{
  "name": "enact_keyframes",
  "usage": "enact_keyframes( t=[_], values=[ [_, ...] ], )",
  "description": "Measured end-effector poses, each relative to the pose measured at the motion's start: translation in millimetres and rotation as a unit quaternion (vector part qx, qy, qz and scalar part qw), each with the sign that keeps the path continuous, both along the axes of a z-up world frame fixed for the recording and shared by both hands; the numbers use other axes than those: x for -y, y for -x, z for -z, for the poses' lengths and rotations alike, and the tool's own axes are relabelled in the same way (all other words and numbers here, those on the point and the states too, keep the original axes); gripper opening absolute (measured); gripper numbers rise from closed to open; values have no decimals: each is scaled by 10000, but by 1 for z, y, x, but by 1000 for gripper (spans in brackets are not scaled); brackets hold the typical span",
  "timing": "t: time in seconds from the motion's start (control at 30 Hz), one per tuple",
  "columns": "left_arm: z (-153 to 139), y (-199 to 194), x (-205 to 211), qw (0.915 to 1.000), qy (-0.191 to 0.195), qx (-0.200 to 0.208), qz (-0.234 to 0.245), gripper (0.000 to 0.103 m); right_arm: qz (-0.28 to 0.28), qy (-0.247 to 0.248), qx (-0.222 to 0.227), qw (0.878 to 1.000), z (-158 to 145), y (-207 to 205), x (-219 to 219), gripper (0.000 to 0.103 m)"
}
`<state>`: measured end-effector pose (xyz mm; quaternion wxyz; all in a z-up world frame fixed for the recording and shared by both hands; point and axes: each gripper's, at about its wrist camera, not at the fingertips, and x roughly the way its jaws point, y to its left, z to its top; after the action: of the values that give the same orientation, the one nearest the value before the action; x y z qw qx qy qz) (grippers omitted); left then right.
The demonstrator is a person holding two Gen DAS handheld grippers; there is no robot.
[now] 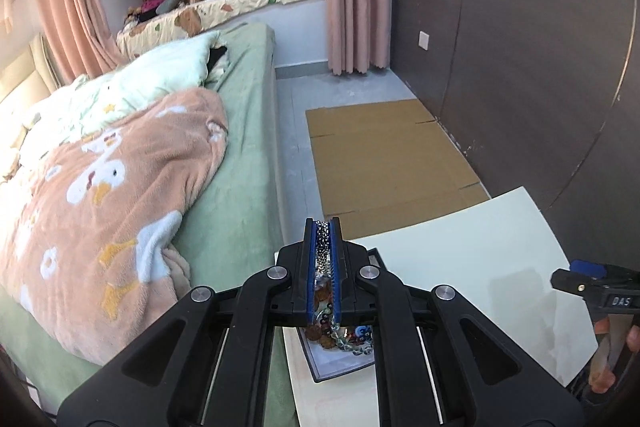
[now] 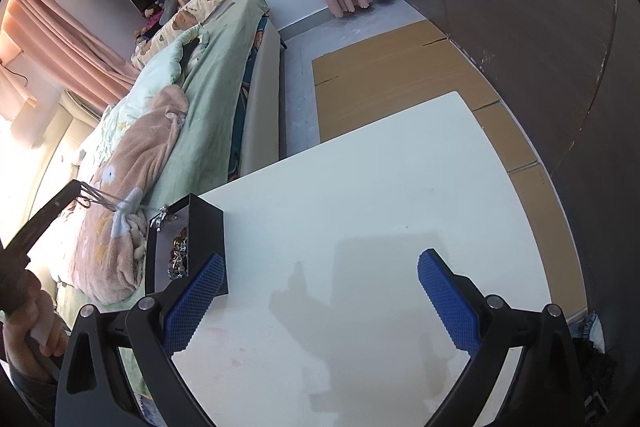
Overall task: Organize jewelry
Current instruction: 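Open the left tool to release the chain into the box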
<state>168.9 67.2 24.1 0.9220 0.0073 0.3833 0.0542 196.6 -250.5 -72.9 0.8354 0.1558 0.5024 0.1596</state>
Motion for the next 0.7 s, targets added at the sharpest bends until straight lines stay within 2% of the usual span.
enact_keyframes(
  t=[0.4,0.43,0.5,0.53,0.6,0.7],
  values=[
    [49,-12,-17,9984,239,-407,-311,9,-66,125,-8,9999,1,0,-7,95],
    [53,-13,-18,9982,249,-432,-340,14,-70,131,-7,9999,1,0,-8,95],
    [57,-11,-22,9977,372,-406,-400,37,-69,132,-1,9999,0,1,-8,95],
    [57,-9,-23,9977,390,-361,-428,54,-65,128,3,9999,0,1,-8,95],
    [54,-3,-26,9975,452,-231,-494,58,-73,122,21,9999,-2,3,-10,95],
    [52,9,-36,9941,815,-164,-690,66,-107,69,43,9999,-5,6,-12,95]
  ],
)
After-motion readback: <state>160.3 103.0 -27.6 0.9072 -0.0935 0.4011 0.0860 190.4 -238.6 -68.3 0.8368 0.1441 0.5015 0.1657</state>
